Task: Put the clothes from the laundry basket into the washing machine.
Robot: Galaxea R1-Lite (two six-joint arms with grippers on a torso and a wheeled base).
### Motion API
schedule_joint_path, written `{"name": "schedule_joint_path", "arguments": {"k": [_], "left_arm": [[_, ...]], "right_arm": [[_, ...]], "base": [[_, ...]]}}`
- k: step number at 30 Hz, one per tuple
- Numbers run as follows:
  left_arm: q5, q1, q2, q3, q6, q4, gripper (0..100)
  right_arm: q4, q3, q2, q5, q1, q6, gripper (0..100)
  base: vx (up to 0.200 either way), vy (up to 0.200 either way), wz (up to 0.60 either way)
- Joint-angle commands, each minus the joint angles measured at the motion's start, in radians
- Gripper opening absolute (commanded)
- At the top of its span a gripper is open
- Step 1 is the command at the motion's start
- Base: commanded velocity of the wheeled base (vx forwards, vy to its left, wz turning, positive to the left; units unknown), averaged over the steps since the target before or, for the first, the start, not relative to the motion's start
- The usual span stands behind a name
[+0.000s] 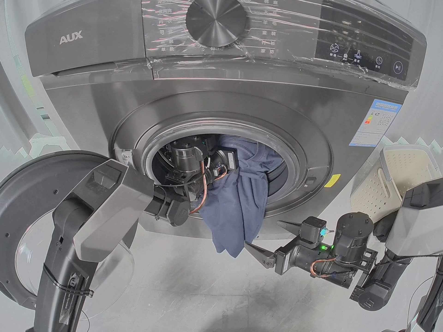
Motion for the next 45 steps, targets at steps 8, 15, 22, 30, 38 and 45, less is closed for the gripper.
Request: {"name": "schedule_joint_path", "arguments": {"k": [8,15,22,30,38,45], "left_arm": [[0.060,0.021,0.118,-0.313,-0.102,0.156,0],[0.078,0.007,0.080,-0.224,-0.122,0.160,100],[0.057,-0.025,-0.112,0.077,-0.116,0.242,100],[0.015,-0.074,-0.212,0.247,-0.107,0.315,100],[0.014,-0.072,-0.149,0.247,-0.050,0.315,100],[-0.003,-0.071,-0.077,0.232,-0.027,0.312,100]], "right_arm": [[-0.002,0.005,0.004,0.000,0.004,-0.002,100],[-0.002,0.005,0.004,0.000,0.008,0.000,100],[-0.002,0.005,0.003,0.000,0.014,0.001,100],[-0.002,0.007,0.003,0.000,0.018,0.003,100],[-0.002,0.005,0.001,-0.002,0.031,0.006,100],[-0.002,0.005,-0.002,-0.002,0.032,0.006,100]], "base": [[0.000,0.000,0.00],[0.000,0.000,0.00],[0.000,0.000,0.00],[0.000,0.000,0.00],[0.000,0.000,0.00],[0.000,0.000,0.00]]}}
